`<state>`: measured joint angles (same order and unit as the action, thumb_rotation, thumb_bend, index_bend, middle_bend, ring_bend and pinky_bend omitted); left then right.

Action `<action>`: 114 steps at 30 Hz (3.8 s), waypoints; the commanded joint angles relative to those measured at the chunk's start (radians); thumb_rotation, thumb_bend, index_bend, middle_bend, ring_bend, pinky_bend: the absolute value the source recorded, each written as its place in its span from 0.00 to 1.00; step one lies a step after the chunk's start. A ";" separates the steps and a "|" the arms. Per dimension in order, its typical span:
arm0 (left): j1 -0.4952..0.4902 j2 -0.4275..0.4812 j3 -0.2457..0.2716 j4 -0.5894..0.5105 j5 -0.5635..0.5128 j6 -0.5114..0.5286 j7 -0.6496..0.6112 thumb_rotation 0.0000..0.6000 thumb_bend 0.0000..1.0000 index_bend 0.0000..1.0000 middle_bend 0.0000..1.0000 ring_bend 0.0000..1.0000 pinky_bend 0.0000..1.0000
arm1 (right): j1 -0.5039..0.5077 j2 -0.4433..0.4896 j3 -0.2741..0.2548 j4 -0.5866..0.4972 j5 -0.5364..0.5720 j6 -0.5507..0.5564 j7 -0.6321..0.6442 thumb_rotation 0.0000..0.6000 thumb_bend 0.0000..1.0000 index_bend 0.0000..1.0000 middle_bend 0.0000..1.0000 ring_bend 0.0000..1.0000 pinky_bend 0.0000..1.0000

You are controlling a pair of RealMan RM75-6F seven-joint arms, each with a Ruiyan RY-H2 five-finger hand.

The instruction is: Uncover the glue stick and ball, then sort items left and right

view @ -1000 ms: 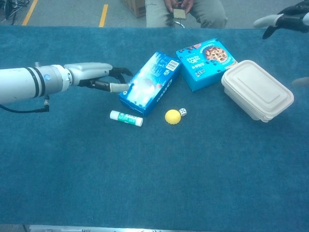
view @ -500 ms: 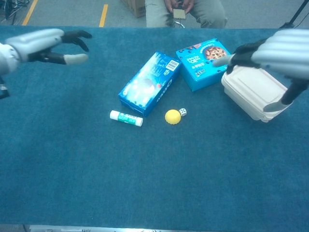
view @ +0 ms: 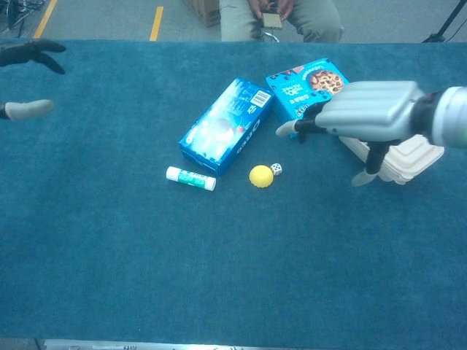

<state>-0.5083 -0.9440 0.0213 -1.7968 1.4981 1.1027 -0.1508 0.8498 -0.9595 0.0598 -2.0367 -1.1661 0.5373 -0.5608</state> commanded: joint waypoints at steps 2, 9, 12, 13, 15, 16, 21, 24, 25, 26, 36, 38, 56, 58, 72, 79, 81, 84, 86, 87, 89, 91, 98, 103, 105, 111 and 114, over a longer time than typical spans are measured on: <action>0.022 0.015 0.018 -0.005 0.028 0.016 -0.009 0.35 0.19 0.22 0.19 0.11 0.07 | 0.106 -0.090 -0.055 0.049 0.171 0.002 -0.105 1.00 0.00 0.09 0.27 0.15 0.33; 0.048 0.024 0.038 0.004 0.053 0.020 -0.029 0.35 0.19 0.22 0.19 0.11 0.07 | 0.227 -0.186 -0.133 0.095 0.380 0.068 -0.194 1.00 0.00 0.09 0.27 0.15 0.33; 0.057 0.025 0.043 0.008 0.062 0.023 -0.037 0.35 0.19 0.22 0.19 0.11 0.07 | 0.264 -0.215 -0.162 0.115 0.445 0.096 -0.214 1.00 0.00 0.09 0.27 0.15 0.33; 0.059 0.025 0.043 0.009 0.064 0.024 -0.040 0.35 0.19 0.22 0.19 0.11 0.07 | 0.273 -0.222 -0.170 0.120 0.461 0.103 -0.218 1.00 0.00 0.09 0.27 0.15 0.33; 0.062 0.026 0.042 0.012 0.068 0.026 -0.049 0.35 0.19 0.22 0.19 0.11 0.07 | 0.294 -0.237 -0.189 0.132 0.497 0.116 -0.226 1.00 0.00 0.09 0.27 0.15 0.33; 0.063 0.026 0.042 0.013 0.070 0.026 -0.054 0.35 0.19 0.22 0.19 0.11 0.07 | 0.302 -0.243 -0.197 0.138 0.511 0.120 -0.230 1.00 0.00 0.09 0.27 0.15 0.33; 0.063 0.022 0.041 0.020 0.080 0.018 -0.069 0.35 0.19 0.22 0.19 0.11 0.07 | 0.342 -0.282 -0.232 0.168 0.574 0.140 -0.239 1.00 0.00 0.09 0.27 0.15 0.33; 0.064 0.020 0.040 0.020 0.084 0.016 -0.074 0.35 0.19 0.22 0.19 0.11 0.07 | 0.360 -0.305 -0.245 0.180 0.598 0.156 -0.243 1.00 0.00 0.09 0.27 0.15 0.33; 0.065 0.020 0.040 0.020 0.085 0.016 -0.075 0.35 0.19 0.22 0.19 0.11 0.07 | 0.366 -0.311 -0.248 0.184 0.606 0.159 -0.243 1.00 0.00 0.09 0.27 0.15 0.33; 0.066 0.021 0.040 0.020 0.086 0.017 -0.076 0.35 0.19 0.22 0.19 0.11 0.07 | 0.373 -0.320 -0.251 0.188 0.615 0.161 -0.242 1.00 0.00 0.09 0.27 0.15 0.33; 0.079 0.025 0.039 0.020 0.095 0.026 -0.082 0.34 0.19 0.22 0.19 0.11 0.07 | 0.417 -0.382 -0.264 0.207 0.647 0.179 -0.231 1.00 0.00 0.09 0.27 0.15 0.33; 0.080 0.025 0.039 0.021 0.097 0.027 -0.085 0.34 0.19 0.22 0.19 0.11 0.07 | 0.424 -0.391 -0.266 0.206 0.650 0.184 -0.229 1.00 0.00 0.09 0.27 0.15 0.33; 0.101 0.033 0.045 0.033 0.122 0.049 -0.113 0.34 0.19 0.22 0.19 0.11 0.07 | 0.489 -0.458 -0.253 0.168 0.666 0.222 -0.220 1.00 0.00 0.09 0.27 0.15 0.33; 0.104 0.035 0.046 0.034 0.125 0.052 -0.116 0.34 0.19 0.22 0.19 0.11 0.07 | 0.498 -0.468 -0.246 0.164 0.670 0.227 -0.220 1.00 0.00 0.09 0.27 0.15 0.33; 0.108 0.042 0.047 0.038 0.139 0.055 -0.141 0.34 0.19 0.22 0.19 0.11 0.07 | 0.538 -0.532 -0.213 0.153 0.683 0.254 -0.209 1.00 0.00 0.09 0.27 0.15 0.33; 0.109 0.043 0.045 0.033 0.139 0.054 -0.136 0.34 0.19 0.22 0.19 0.11 0.07 | 0.529 -0.520 -0.209 0.124 0.645 0.288 -0.195 1.00 0.00 0.09 0.27 0.15 0.33; 0.107 0.043 0.045 0.031 0.141 0.052 -0.133 0.34 0.19 0.22 0.19 0.11 0.07 | 0.519 -0.494 -0.225 0.109 0.627 0.297 -0.192 1.00 0.00 0.09 0.27 0.15 0.33; 0.104 0.039 0.044 0.028 0.144 0.046 -0.129 0.34 0.19 0.22 0.19 0.11 0.07 | 0.503 -0.452 -0.262 0.093 0.607 0.302 -0.192 1.00 0.00 0.09 0.27 0.15 0.33; 0.102 0.037 0.044 0.026 0.146 0.043 -0.126 0.34 0.19 0.22 0.19 0.11 0.07 | 0.491 -0.428 -0.285 0.091 0.598 0.300 -0.187 1.00 0.00 0.09 0.27 0.15 0.33; 0.101 0.034 0.044 0.025 0.147 0.042 -0.123 0.34 0.19 0.22 0.19 0.11 0.07 | 0.483 -0.414 -0.297 0.092 0.596 0.297 -0.182 1.00 0.00 0.09 0.27 0.15 0.33; 0.099 0.032 0.045 0.024 0.147 0.037 -0.119 0.34 0.19 0.22 0.19 0.11 0.07 | 0.474 -0.397 -0.312 0.098 0.591 0.292 -0.174 1.00 0.00 0.09 0.27 0.15 0.33; 0.096 0.030 0.045 0.022 0.145 0.030 -0.115 0.34 0.19 0.22 0.19 0.11 0.07 | 0.464 -0.386 -0.323 0.107 0.584 0.286 -0.168 1.00 0.00 0.09 0.27 0.15 0.33; 0.095 0.027 0.045 0.014 0.145 0.027 -0.108 0.34 0.19 0.22 0.19 0.11 0.07 | 0.446 -0.401 -0.322 0.137 0.564 0.266 -0.155 1.00 0.00 0.09 0.27 0.15 0.33; 0.097 0.030 0.046 0.013 0.143 0.029 -0.111 0.34 0.19 0.22 0.19 0.11 0.07 | 0.443 -0.418 -0.317 0.142 0.556 0.256 -0.156 1.00 0.00 0.09 0.27 0.15 0.33; 0.098 0.032 0.047 0.015 0.143 0.030 -0.114 0.34 0.19 0.22 0.19 0.11 0.07 | 0.443 -0.423 -0.314 0.142 0.554 0.256 -0.158 1.00 0.00 0.09 0.27 0.15 0.33; 0.099 0.031 0.047 0.021 0.144 0.032 -0.120 0.34 0.19 0.22 0.19 0.11 0.07 | 0.453 -0.456 -0.295 0.141 0.561 0.259 -0.173 1.00 0.00 0.09 0.27 0.15 0.33; 0.103 0.034 0.048 0.021 0.148 0.040 -0.124 0.34 0.19 0.22 0.19 0.11 0.07 | 0.465 -0.482 -0.281 0.143 0.574 0.266 -0.189 1.00 0.00 0.09 0.27 0.15 0.33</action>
<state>-0.4059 -0.9110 0.0692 -1.7758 1.6456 1.1419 -0.2746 1.3086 -1.4310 -0.2281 -1.8946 -0.5993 0.7993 -0.7422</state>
